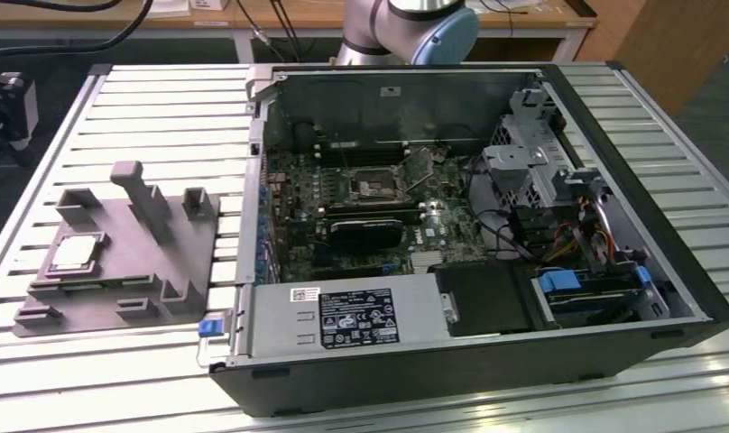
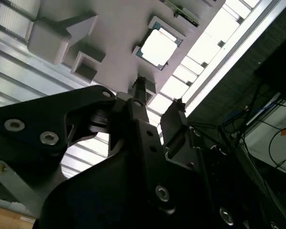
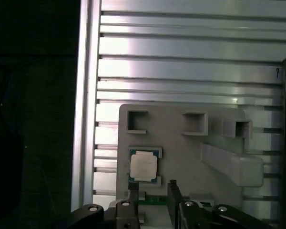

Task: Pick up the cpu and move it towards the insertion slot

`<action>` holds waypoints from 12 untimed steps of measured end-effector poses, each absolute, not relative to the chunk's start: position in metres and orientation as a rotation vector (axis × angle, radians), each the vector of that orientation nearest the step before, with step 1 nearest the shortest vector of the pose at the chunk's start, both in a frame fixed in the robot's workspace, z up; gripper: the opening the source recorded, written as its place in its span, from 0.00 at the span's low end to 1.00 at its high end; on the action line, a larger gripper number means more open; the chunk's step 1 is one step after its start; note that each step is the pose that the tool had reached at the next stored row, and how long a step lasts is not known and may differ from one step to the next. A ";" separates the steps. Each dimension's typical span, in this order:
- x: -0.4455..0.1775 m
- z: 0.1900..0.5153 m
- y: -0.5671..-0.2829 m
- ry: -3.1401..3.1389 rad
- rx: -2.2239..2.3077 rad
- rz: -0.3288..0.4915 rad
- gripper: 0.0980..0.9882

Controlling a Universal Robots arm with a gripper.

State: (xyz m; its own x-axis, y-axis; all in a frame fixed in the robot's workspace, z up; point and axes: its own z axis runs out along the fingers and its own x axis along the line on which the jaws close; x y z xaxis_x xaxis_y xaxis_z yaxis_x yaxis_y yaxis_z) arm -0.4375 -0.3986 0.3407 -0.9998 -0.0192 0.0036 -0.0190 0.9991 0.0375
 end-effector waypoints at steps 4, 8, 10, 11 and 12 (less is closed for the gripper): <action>-0.438 0.333 -0.399 -3.137 0.030 -0.059 0.48; -0.439 0.326 -0.401 -3.137 0.030 -0.059 0.68; -0.440 0.322 -0.401 -3.137 0.030 -0.059 0.75; -0.440 0.321 -0.401 -3.137 0.030 -0.059 0.75; -0.440 0.319 -0.402 -3.137 0.030 -0.059 0.75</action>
State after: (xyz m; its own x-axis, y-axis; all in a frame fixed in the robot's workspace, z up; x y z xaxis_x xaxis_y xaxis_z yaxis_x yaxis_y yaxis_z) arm -0.4403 -0.4017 0.3188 -0.9998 -0.0191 0.0037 -0.0189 0.9991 0.0375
